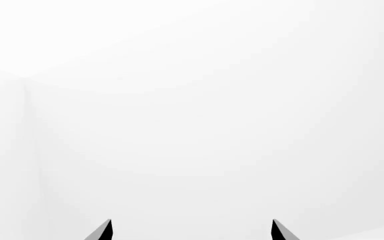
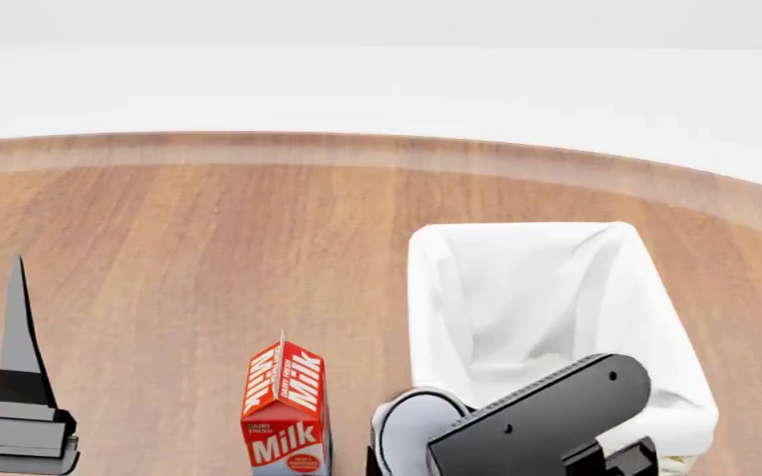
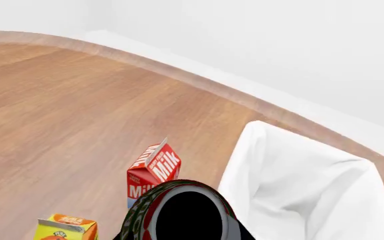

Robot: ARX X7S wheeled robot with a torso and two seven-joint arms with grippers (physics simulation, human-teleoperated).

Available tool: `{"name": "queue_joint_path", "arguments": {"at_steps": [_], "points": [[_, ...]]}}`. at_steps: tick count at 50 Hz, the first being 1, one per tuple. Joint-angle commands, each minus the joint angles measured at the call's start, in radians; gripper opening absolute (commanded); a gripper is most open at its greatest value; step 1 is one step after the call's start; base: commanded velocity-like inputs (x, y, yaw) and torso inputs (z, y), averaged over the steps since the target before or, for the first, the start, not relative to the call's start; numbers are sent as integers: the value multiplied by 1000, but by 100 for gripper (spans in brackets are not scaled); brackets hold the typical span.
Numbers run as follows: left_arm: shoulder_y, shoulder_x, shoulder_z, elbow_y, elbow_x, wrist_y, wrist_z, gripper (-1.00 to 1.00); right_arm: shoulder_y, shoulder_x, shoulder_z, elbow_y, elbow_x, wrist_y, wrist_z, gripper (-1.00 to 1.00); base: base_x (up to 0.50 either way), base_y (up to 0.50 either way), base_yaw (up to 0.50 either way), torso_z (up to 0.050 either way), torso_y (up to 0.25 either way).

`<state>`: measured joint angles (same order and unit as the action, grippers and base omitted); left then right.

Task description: Pick up the alphabet soup and the tomato sauce, and put them in the basket.

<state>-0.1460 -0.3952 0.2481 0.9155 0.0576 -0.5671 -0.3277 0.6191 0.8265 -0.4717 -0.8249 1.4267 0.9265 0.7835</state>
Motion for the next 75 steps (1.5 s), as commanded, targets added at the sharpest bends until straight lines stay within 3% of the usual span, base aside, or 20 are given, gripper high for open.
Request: {"name": "queue_joint_path", "arguments": {"at_steps": [1,34,70,75], "points": [[-3,-3,-3,4,-4,-5,0,100,123,-35,12,98,-37,27,-40,-100,0,0,0,0,0],[10,-7,-4,-14,-11,19,-11,100,382,-291,-132,731,-569,-219,-387,-100,0,0,0,0,0],[-6,-7,5,-23,-18,13,-13,100,794,-707,-170,2128,-786,-522,-716,-100,0,0,0,0,0],[-1,-8,5,-28,-19,22,-16,100,772,-700,-127,2133,-827,-496,-709,-100,0,0,0,0,0]]}}
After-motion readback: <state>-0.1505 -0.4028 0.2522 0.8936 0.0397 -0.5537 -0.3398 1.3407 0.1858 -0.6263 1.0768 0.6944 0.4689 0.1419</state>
